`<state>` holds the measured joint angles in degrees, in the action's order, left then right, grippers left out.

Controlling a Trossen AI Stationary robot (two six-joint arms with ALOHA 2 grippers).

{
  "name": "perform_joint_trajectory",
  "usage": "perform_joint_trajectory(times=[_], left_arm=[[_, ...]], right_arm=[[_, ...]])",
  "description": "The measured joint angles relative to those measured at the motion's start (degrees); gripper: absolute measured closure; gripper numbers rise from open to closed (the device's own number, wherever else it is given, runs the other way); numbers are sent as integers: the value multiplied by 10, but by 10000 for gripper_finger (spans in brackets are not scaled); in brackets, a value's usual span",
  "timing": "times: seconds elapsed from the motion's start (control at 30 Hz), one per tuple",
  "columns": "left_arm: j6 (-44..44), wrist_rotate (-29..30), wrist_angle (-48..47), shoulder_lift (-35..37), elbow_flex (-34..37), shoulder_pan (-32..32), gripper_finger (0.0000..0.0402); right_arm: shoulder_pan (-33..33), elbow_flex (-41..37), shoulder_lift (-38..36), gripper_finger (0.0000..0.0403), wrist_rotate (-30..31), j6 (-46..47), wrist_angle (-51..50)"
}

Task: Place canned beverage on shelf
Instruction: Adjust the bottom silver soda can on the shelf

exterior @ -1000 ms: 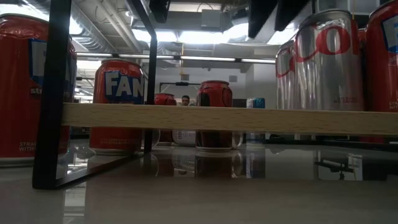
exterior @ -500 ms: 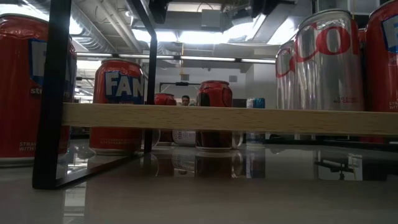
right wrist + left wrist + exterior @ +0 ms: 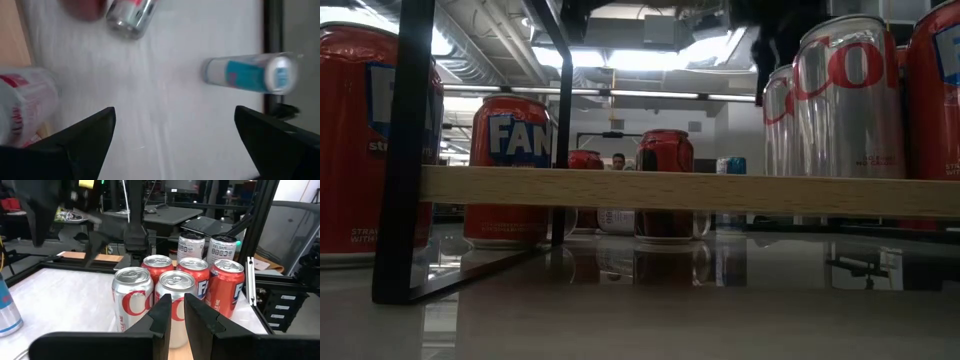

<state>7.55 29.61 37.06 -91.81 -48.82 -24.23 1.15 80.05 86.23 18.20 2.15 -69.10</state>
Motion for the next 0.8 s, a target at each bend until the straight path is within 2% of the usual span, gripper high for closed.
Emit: perform_joint_trajectory(times=[0.3,0.8], left_arm=[[0,0,-1,0,0,0,357],[0,-1,-2,0,0,0,357]], right_arm=[[-8,-69,-1,4,-52,-49,88],[-7,-72,-1,4,-164,-53,117]])
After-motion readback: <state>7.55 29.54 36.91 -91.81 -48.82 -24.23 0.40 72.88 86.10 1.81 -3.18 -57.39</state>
